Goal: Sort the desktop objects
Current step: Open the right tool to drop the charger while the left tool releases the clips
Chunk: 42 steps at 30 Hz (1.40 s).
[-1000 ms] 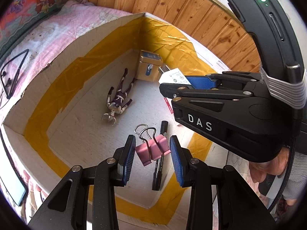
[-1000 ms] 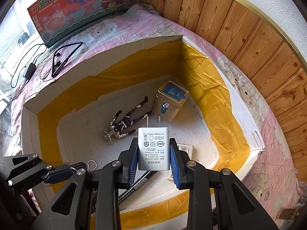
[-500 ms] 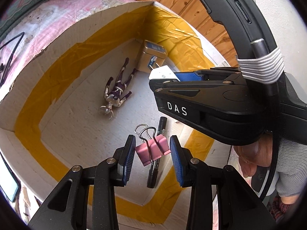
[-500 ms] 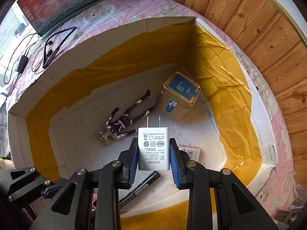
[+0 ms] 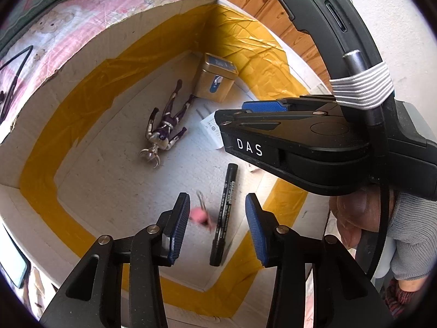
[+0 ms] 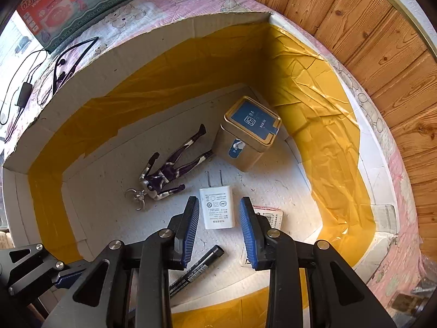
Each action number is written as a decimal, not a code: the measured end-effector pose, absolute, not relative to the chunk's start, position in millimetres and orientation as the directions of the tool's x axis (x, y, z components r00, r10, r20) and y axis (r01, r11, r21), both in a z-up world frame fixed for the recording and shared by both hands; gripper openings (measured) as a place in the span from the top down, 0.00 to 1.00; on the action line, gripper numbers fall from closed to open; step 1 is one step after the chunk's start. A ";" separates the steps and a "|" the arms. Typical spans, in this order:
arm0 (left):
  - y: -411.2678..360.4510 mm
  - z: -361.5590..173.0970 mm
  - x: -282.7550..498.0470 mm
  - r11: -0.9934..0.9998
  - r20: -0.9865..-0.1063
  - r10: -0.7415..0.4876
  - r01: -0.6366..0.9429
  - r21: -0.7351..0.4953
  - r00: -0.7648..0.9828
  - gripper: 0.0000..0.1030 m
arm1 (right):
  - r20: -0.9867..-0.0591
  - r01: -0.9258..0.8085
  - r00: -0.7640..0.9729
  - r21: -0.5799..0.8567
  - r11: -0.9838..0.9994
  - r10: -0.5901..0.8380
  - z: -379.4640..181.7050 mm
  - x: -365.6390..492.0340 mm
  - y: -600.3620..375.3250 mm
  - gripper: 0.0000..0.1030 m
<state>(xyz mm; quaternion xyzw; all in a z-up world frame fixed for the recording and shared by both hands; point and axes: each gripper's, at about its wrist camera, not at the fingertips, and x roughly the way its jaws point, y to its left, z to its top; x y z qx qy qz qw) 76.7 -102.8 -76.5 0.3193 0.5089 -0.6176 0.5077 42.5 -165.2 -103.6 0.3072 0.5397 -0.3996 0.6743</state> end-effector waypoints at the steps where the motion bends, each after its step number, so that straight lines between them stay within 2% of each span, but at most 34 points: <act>1: -102.6 -76.2 76.9 0.034 -0.911 -0.303 0.953 -0.303 -0.279 0.56 | -0.973 0.871 0.099 -0.017 0.490 -0.209 -102.9 41.2 -165.1 0.68; 42: -55.5 -28.0 42.4 0.050 -0.895 -0.429 0.985 -0.163 -0.126 0.56 | -0.960 0.893 0.132 0.008 0.449 -0.246 -65.7 -3.5 -124.8 0.65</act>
